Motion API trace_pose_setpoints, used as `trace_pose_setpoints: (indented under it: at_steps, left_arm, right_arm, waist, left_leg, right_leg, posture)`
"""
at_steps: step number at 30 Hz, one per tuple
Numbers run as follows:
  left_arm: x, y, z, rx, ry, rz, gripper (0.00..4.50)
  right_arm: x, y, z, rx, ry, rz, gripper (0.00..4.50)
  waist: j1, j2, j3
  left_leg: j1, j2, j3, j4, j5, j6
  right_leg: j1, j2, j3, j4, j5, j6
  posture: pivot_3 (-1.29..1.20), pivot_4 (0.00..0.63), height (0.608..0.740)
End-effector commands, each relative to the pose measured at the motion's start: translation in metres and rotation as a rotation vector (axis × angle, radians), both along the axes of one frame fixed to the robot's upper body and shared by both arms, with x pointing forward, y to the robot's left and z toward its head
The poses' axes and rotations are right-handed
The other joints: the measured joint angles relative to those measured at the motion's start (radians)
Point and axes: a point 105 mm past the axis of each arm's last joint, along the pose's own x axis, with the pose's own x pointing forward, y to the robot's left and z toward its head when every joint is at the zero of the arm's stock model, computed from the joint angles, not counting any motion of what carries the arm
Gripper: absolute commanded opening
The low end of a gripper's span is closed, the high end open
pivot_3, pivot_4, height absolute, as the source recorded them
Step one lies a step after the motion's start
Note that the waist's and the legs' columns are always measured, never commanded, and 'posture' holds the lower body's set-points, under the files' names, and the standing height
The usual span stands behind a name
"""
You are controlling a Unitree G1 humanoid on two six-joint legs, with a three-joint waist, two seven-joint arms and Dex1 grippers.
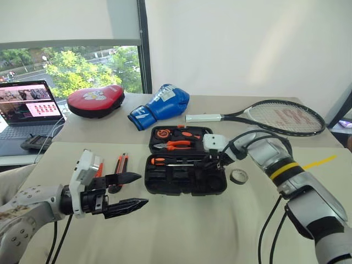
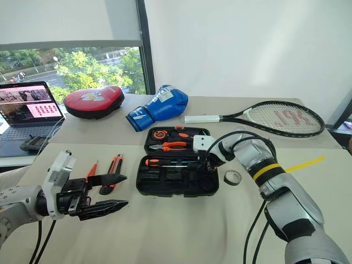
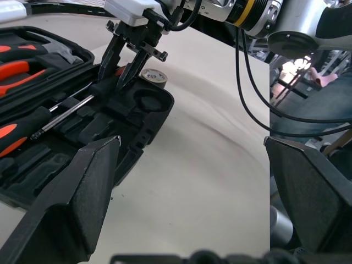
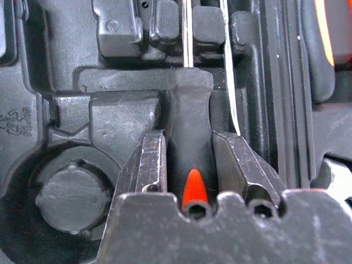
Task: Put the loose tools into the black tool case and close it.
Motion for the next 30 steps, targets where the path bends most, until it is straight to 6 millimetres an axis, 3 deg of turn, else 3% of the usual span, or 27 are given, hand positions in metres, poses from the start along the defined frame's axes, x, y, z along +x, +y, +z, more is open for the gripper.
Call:
trace_pose_setpoints:
  at_steps: [1, 3, 5, 7, 15, 18, 23, 26, 30]
  left_arm:
    - [-0.003, -0.001, 0.005, 0.028, -0.061, 0.0, 4.5]
    - [-0.003, -0.001, 0.006, 0.029, -0.065, 0.002, 4.5]
    - [-0.002, -0.001, 0.006, 0.03, -0.067, 0.004, 4.5]
    - [-0.001, -0.001, 0.006, 0.03, -0.067, 0.005, 4.5]
    - [0.003, -0.001, 0.005, 0.024, -0.067, 0.005, 4.5]
    - [0.007, -0.001, 0.004, 0.012, -0.073, 0.019, 4.5]
    - [0.012, 0.004, -0.002, -0.005, -0.077, 0.078, 4.5]
    - [0.012, 0.005, -0.004, -0.002, -0.079, 0.094, 4.5]
    - [0.012, 0.006, -0.006, 0.0, -0.078, 0.105, 4.5]
  right_arm:
    - [-0.003, -0.007, -0.012, -0.029, 0.06, 0.004, 0.92]
    - [-0.005, -0.006, -0.013, -0.008, 0.096, 0.009, 0.92]
    - [-0.003, -0.004, -0.01, 0.015, 0.074, 0.006, 1.93]
    - [-0.001, -0.001, -0.003, 0.053, 0.048, 0.006, 2.44]
    - [-0.01, 0.005, 0.038, 0.24, 0.016, 0.05, 2.44]
    - [-0.005, 0.007, 0.056, 0.437, 0.02, -0.083, 1.75]
    - [-0.011, 0.013, 0.054, 0.683, -0.091, -0.274, 0.04]
    - [-0.016, 0.015, 0.045, 0.727, -0.173, -0.377, 0.04]
    - [-0.022, 0.021, 0.016, 0.712, -0.255, -0.516, 0.04]
  waist:
    - [0.0, 0.0, 0.0]
    - [-0.001, 0.0, 0.0]
    - [0.001, 0.0, 0.0]
    - [0.0, 0.0, 0.0]
    - [-0.013, 0.001, 0.001]
    - [-0.012, 0.001, 0.001]
    - [-0.009, 0.001, 0.0]
    - [-0.011, 0.001, 0.001]
    - [-0.011, 0.001, 0.001]
  left_leg:
    - [0.001, 0.0, 0.0, 0.0, 0.0, 0.0]
    - [0.001, 0.0, 0.0, -0.001, 0.0, -0.001]
    - [0.001, 0.0, 0.0, -0.001, 0.001, -0.001]
    - [0.001, 0.0, 0.0, -0.001, 0.0, -0.001]
    - [0.001, 0.001, 0.0, -0.002, 0.0, -0.002]
    - [0.001, 0.001, 0.0, -0.002, 0.0, -0.002]
    - [0.001, 0.001, -0.002, -0.002, 0.0, -0.003]
    - [0.0, 0.001, -0.002, -0.003, -0.001, -0.004]
    - [-0.002, 0.0, 0.0, -0.003, 0.0, -0.005]
  right_leg:
    - [0.0, 0.0, 0.0, 0.0, 0.0, 0.0]
    - [0.0, 0.0, 0.0, 0.001, 0.0, 0.0]
    - [0.0, 0.0, 0.0, 0.001, 0.0, -0.001]
    - [0.0, 0.0, 0.0, 0.001, 0.0, -0.001]
    - [-0.001, 0.0, 0.0, 0.001, 0.0, -0.001]
    - [-0.001, 0.0, 0.001, 0.002, 0.0, -0.001]
    - [-0.001, -0.003, 0.001, 0.002, 0.0, -0.001]
    - [-0.004, -0.005, 0.001, 0.003, 0.0, -0.001]
    - [-0.008, -0.002, 0.001, 0.006, 0.0, -0.002]
  posture:
    - [0.0, 0.15, 0.74]
    - [0.0, 0.15, 0.74]
    - [0.0, 0.15, 0.74]
    - [0.0, 0.15, 0.74]
    - [0.0, 0.15, 0.74]
    - [0.0, 0.15, 0.74]
    - [0.0, 0.15, 0.74]
    - [0.0, 0.15, 0.74]
    - [0.0, 0.15, 0.74]
